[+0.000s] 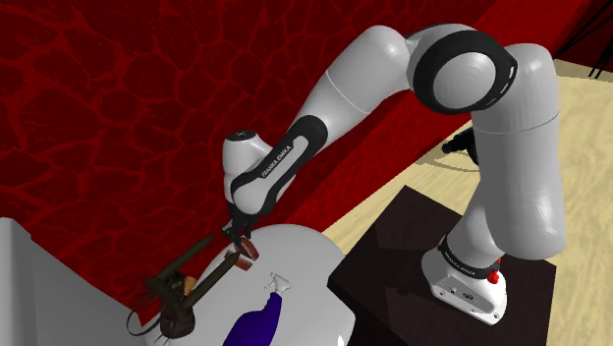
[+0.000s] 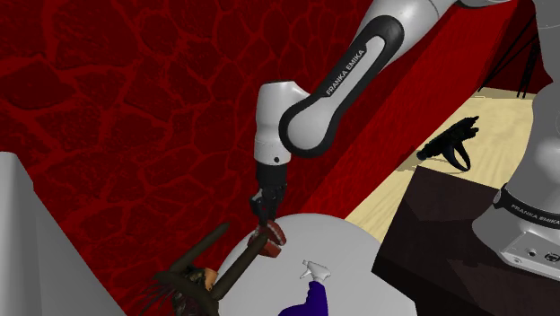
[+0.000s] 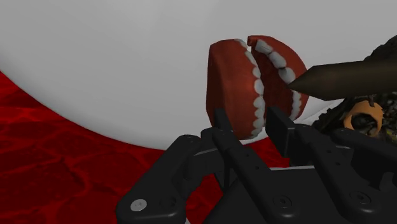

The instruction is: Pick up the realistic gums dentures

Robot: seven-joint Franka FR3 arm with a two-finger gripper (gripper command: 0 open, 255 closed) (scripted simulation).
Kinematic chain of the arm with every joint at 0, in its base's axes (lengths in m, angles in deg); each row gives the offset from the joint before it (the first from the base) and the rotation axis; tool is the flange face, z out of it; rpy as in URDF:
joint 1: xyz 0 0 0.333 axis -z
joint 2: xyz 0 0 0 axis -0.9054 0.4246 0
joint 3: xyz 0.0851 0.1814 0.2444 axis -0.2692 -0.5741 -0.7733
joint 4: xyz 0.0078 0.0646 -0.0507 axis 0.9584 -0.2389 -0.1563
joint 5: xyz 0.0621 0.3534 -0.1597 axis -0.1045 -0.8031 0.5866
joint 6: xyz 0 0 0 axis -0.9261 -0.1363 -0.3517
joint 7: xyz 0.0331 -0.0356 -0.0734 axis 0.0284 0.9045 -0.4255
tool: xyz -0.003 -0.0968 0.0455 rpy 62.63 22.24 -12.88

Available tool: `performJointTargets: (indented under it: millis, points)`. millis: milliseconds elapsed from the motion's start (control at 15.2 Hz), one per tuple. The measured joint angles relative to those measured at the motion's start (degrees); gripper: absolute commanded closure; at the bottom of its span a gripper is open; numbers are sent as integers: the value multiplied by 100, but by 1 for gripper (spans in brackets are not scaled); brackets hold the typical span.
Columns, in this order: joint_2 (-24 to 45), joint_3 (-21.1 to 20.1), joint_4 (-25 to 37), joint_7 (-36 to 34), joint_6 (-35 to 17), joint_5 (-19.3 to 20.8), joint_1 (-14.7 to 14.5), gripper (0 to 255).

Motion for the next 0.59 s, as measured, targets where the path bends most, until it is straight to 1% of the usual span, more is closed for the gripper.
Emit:
performJointTargets:
  millis: [594]
  points:
    - [-539,-53,-52,-66,474,-50,54,255]
